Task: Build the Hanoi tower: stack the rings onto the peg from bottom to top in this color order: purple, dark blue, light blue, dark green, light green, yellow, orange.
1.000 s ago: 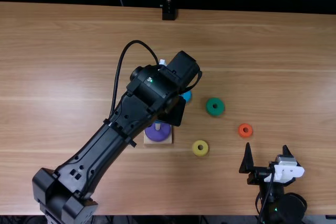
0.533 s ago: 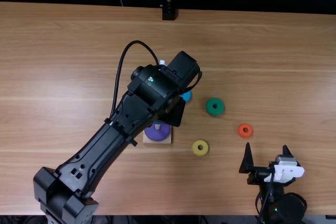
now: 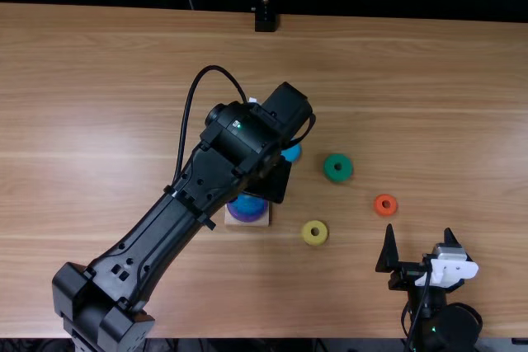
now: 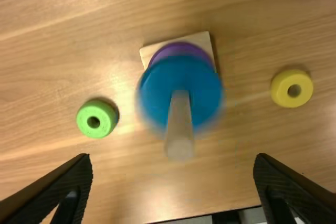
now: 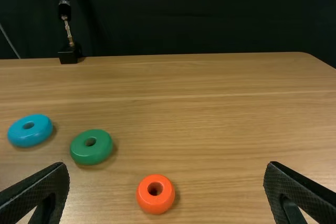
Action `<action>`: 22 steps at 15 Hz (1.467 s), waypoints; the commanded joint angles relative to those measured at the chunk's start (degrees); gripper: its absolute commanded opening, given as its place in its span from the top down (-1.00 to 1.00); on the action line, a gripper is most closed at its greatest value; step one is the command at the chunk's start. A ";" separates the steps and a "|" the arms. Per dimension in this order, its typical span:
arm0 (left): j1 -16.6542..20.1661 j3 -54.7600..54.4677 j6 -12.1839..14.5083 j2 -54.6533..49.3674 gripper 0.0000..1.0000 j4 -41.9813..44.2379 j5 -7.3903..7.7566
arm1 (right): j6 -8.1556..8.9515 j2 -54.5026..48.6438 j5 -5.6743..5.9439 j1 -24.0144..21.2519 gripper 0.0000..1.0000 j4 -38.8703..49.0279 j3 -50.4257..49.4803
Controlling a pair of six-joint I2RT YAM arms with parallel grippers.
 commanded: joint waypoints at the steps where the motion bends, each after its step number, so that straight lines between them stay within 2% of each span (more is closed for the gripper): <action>1: 0.95 -0.91 -0.30 0.65 -1.00 -0.54 0.49 | -0.01 -0.86 0.00 -0.30 -1.00 -0.96 -1.21; 5: 2.88 -0.64 -0.19 0.03 -1.00 1.68 0.60 | -0.01 -0.86 0.00 -0.30 -1.00 -0.96 -1.21; 8: 7.36 -1.96 -0.19 -6.73 -1.00 11.91 0.28 | -0.01 -0.86 0.00 -0.30 -1.00 -0.96 -1.21; 10: 11.49 -13.74 -0.09 -14.47 -1.00 25.30 0.39 | -0.01 -0.86 0.00 -0.30 -1.00 -0.96 -1.21; 12: 16.59 -27.36 0.33 -27.21 -1.00 42.50 0.07 | -0.01 -0.86 0.00 -0.30 -1.00 -0.96 -1.21; 14: 22.74 -44.76 0.23 -40.57 -1.00 59.16 -0.35 | -0.01 -0.86 0.00 -0.30 -1.00 -0.96 -1.21; 15: 26.96 -53.55 0.23 -47.69 -1.00 64.96 -0.24 | -0.01 -0.86 0.00 -0.30 -1.00 -0.96 -1.21; 16: 30.48 -60.85 0.33 -54.11 -1.00 68.23 0.49 | -0.01 -0.86 0.00 -0.30 -1.00 -0.96 -1.21; 17: 31.88 -67.88 0.54 -60.08 -1.00 69.39 0.49 | -0.01 -0.86 0.00 -0.30 -1.00 -0.96 -1.21; 20: 33.73 -88.01 2.44 -77.75 -1.00 69.92 0.60 | -0.01 -0.86 0.00 -0.30 -1.00 -0.96 -1.21; 22: 35.40 -99.61 2.55 -88.82 -1.00 70.02 0.60 | -0.01 -0.86 0.00 -0.30 -1.00 -0.96 -1.21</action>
